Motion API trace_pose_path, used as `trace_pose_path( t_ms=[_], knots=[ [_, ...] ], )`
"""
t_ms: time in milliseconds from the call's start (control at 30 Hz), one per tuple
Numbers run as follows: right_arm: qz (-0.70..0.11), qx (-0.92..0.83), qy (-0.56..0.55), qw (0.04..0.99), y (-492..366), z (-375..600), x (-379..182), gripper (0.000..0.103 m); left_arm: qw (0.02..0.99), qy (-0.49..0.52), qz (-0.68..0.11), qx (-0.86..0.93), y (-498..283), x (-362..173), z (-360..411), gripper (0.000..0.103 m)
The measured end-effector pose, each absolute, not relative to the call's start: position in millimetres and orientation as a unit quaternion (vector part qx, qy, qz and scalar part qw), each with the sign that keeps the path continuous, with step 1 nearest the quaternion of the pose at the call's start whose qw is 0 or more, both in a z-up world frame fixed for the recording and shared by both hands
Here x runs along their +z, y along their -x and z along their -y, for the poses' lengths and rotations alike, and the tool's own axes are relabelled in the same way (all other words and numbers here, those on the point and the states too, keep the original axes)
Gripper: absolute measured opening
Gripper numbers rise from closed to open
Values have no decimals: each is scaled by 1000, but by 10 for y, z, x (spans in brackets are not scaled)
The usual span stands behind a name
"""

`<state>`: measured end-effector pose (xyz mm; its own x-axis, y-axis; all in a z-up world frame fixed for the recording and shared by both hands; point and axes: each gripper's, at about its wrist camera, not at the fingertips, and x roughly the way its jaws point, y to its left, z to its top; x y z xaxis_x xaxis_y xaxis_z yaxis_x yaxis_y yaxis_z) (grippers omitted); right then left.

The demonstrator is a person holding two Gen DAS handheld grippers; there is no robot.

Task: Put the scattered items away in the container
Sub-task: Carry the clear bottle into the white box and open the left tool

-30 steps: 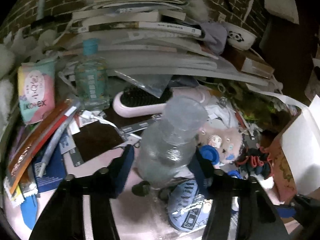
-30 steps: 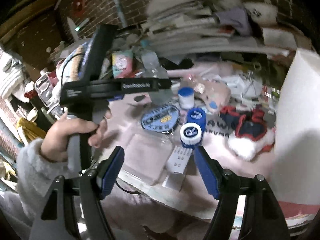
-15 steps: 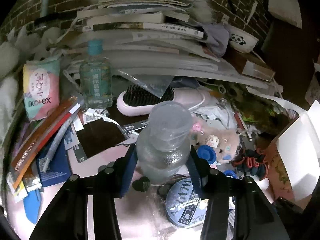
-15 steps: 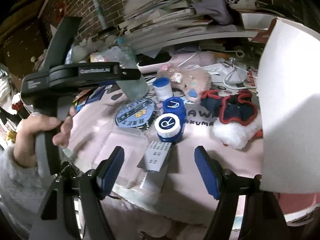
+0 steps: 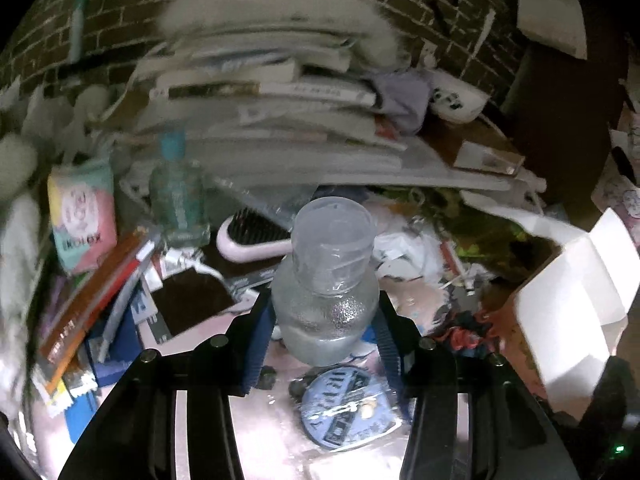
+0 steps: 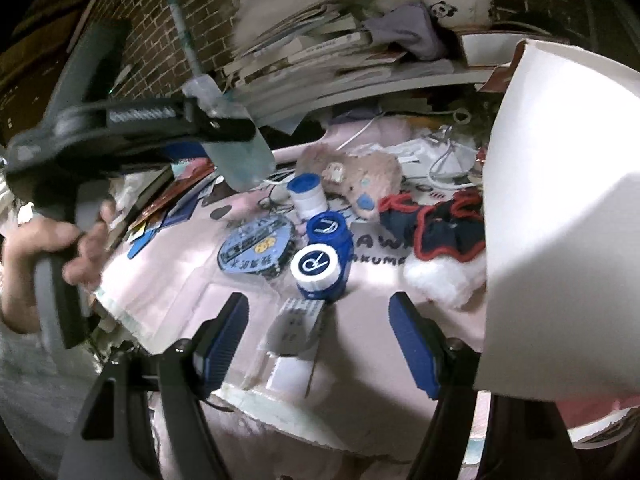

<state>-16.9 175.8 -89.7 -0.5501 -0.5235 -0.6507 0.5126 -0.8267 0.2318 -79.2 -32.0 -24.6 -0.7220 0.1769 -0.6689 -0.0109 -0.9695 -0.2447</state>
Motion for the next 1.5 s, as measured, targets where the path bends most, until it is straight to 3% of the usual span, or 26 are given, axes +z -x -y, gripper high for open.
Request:
trace_pose_path(
  t_ms=[367,700,933,1500],
  knots=[
    [10,-894,-353,275,211,-1807,-932,70,164,362,67,915,792,407,-333,43],
    [6,-896,-348,276,175,-1832,-965,70,309,362,-6,879,802,938,-1439,43],
    [9,-893,-349,285,122,-1827,-1009,70,323,413,-60,850,1039,711,-2095,43],
    [28,-886,-351,302,134,-1864,-1068,70,302,523,-156,782,1317,146,-2633,43]
  ],
)
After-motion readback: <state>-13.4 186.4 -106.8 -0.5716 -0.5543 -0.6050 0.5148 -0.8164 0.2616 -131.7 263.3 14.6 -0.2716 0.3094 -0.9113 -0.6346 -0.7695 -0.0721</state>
